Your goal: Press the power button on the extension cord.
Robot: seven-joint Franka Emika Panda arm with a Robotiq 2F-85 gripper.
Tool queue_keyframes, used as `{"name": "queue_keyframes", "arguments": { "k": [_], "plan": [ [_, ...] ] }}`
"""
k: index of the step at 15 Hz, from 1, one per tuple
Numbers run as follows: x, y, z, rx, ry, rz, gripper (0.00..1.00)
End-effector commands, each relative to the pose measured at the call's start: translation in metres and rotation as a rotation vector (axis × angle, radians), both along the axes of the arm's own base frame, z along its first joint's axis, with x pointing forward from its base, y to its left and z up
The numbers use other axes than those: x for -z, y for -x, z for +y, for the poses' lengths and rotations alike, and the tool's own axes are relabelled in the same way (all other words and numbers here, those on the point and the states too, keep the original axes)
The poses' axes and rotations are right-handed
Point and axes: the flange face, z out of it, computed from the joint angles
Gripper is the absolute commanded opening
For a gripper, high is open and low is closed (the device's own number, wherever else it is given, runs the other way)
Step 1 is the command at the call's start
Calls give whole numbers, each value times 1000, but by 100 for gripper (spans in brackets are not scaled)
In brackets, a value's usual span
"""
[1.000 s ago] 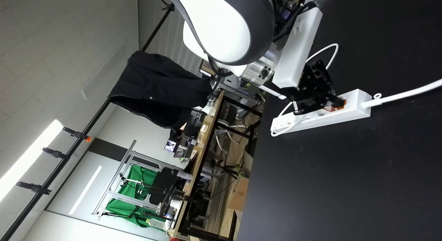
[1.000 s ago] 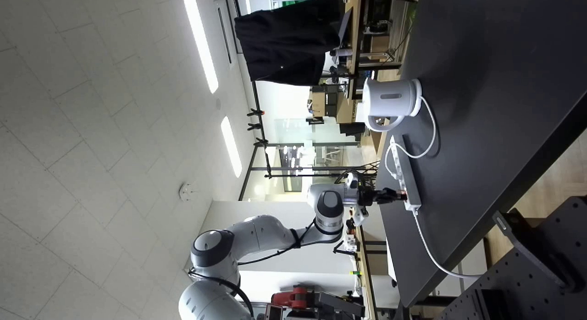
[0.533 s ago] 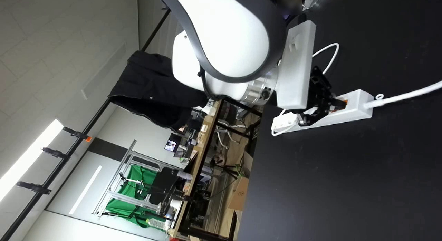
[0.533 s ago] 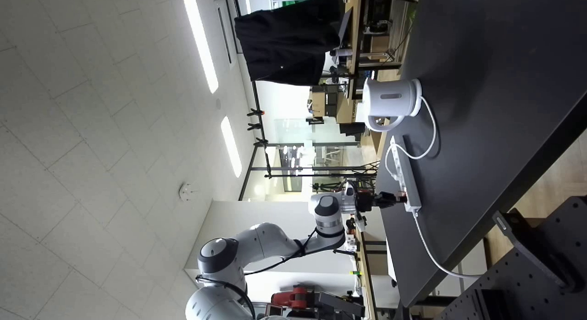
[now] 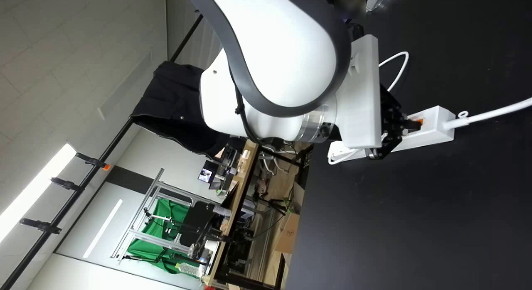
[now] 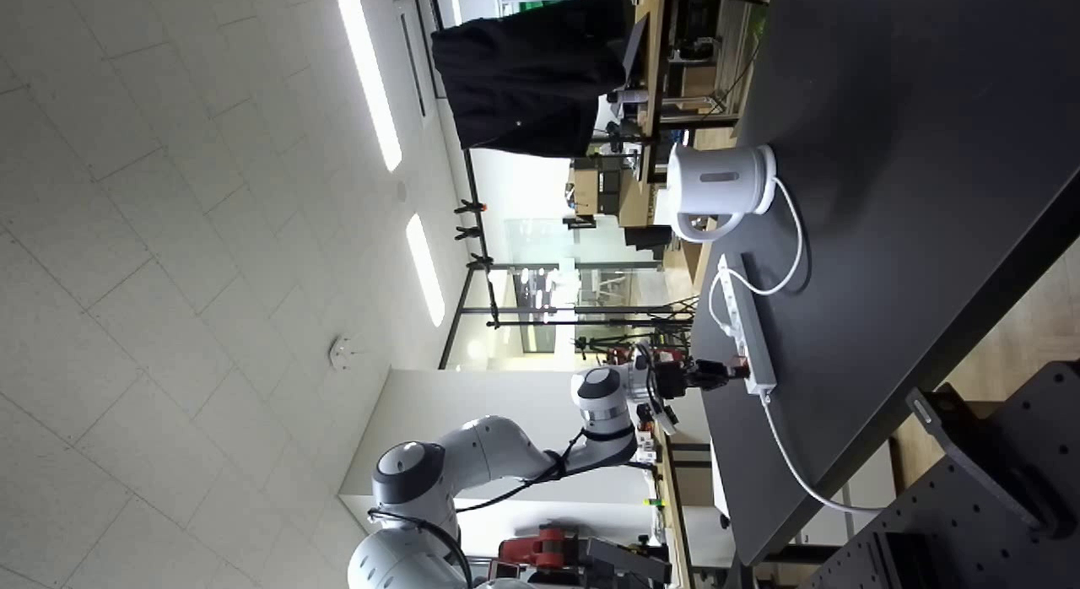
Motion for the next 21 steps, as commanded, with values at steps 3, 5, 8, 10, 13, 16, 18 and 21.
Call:
{"name": "queue_keyframes", "arguments": {
  "k": [3,5,8,10,13,16,18,21],
  "plan": [
    [-59,18,-13,8,-116,-5,0],
    [-87,28,-21,4,-134,-29,0],
    [-119,44,-34,-3,-153,-50,26],
    [-128,58,-42,-8,-169,-36,33],
    [-135,78,-54,-8,-179,-24,54],
    [-142,96,-66,0,-182,-24,73],
    [-147,105,-72,8,-185,-26,88],
    [-152,115,-78,7,-190,-31,100]
  ]
}}
